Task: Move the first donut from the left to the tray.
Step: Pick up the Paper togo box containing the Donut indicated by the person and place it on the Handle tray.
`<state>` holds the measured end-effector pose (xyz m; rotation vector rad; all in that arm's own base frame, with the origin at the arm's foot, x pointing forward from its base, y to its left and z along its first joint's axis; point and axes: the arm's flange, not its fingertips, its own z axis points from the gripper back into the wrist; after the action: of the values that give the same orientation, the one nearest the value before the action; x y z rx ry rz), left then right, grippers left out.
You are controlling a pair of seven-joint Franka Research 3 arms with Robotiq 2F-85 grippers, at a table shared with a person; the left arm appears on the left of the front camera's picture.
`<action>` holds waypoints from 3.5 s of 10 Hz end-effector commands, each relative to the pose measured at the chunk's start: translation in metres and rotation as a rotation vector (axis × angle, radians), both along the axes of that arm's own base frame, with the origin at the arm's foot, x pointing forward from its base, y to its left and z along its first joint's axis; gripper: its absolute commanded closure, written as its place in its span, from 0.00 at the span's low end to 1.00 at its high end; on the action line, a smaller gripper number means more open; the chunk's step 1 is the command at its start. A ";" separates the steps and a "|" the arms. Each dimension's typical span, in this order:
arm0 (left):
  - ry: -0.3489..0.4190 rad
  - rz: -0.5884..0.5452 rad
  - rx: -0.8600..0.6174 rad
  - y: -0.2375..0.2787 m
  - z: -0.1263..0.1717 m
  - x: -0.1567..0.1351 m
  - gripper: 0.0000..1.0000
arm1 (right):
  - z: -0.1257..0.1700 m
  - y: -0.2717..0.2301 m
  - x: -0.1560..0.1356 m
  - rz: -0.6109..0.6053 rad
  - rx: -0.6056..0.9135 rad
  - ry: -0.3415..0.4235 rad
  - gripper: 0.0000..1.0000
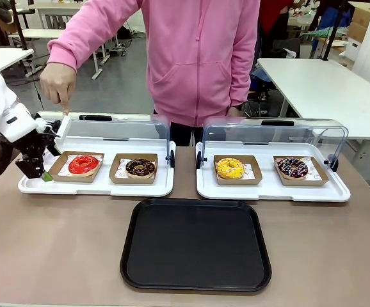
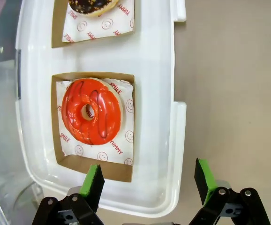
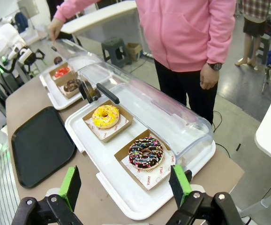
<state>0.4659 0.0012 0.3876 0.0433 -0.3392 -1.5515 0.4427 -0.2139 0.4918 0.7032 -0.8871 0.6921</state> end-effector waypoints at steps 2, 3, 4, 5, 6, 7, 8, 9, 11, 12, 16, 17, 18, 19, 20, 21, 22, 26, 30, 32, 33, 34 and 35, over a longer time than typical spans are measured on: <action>0.012 0.042 0.059 0.013 -0.022 0.026 0.00 | 0.003 0.001 -0.002 0.004 0.005 -0.008 0.00; 0.018 0.044 0.059 0.017 -0.028 0.033 0.00 | 0.003 0.001 -0.002 0.004 0.005 -0.008 0.00; 0.006 0.042 0.063 0.022 -0.033 0.039 0.00 | 0.003 0.001 -0.002 0.004 0.005 -0.008 0.00; 0.009 0.037 0.066 0.027 -0.038 0.045 0.00 | 0.003 0.001 -0.002 0.004 0.005 -0.008 0.00; 0.001 0.040 0.071 0.029 -0.044 0.050 0.00 | 0.003 0.001 -0.002 0.004 0.005 -0.008 0.00; 0.000 0.033 0.073 0.031 -0.046 0.053 0.00 | 0.003 0.001 -0.002 0.004 0.005 -0.008 0.00; 0.000 0.022 0.068 0.031 -0.049 0.055 0.00 | 0.003 0.001 -0.002 0.004 0.005 -0.008 0.00; -0.004 0.011 0.067 0.030 -0.051 0.056 0.00 | 0.003 0.001 -0.002 0.004 0.005 -0.008 0.00; -0.003 -0.005 0.086 0.027 -0.060 0.060 0.00 | 0.003 0.001 -0.002 0.004 0.005 -0.008 0.00; 0.001 -0.011 0.096 0.025 -0.063 0.062 0.00 | 0.003 0.001 -0.002 0.004 0.005 -0.008 0.00; 0.011 -0.023 0.111 0.021 -0.073 0.068 0.00 | 0.003 0.001 -0.002 0.004 0.005 -0.008 0.00; 0.013 -0.020 0.114 0.021 -0.074 0.068 0.00 | 0.003 0.001 -0.002 0.004 0.005 -0.008 0.00; 0.018 -0.025 0.120 0.020 -0.075 0.069 0.00 | 0.003 0.001 -0.002 0.004 0.005 -0.008 0.00; 0.020 -0.026 0.122 0.019 -0.074 0.068 0.58 | 0.003 0.001 -0.002 0.004 0.005 -0.008 0.00; 0.028 -0.031 0.114 0.019 -0.074 0.068 0.59 | 0.003 0.001 -0.002 0.004 0.005 -0.008 0.00; 0.036 -0.035 0.111 0.019 -0.072 0.066 1.00 | 0.003 0.001 -0.002 0.004 0.005 -0.008 0.00; 0.049 -0.035 0.111 0.018 -0.071 0.065 1.00 | 0.003 0.001 -0.002 0.004 0.005 -0.008 0.00; 0.086 -0.043 0.121 0.018 -0.069 0.062 1.00 | 0.003 0.001 -0.002 0.004 0.005 -0.008 0.00; 0.098 -0.040 0.140 0.016 -0.069 0.060 1.00 | 0.003 0.001 -0.002 0.004 0.005 -0.008 0.00; 0.084 -0.052 0.117 0.017 -0.071 0.060 1.00 | 0.003 0.001 -0.002 0.004 0.005 -0.008 0.00; 0.084 -0.052 0.117 0.017 -0.071 0.060 1.00 | 0.003 0.001 -0.002 0.004 0.005 -0.008 0.00; 0.084 -0.052 0.117 0.017 -0.071 0.060 1.00 | 0.003 0.001 -0.002 0.004 0.005 -0.008 0.00; 0.084 -0.052 0.117 0.017 -0.071 0.060 1.00 | 0.003 0.001 -0.002 0.004 0.005 -0.008 0.00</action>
<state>0.5271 0.0169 0.3167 0.0680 -0.1901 -1.5963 0.4423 -0.2143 0.4918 0.7041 -0.8872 0.6916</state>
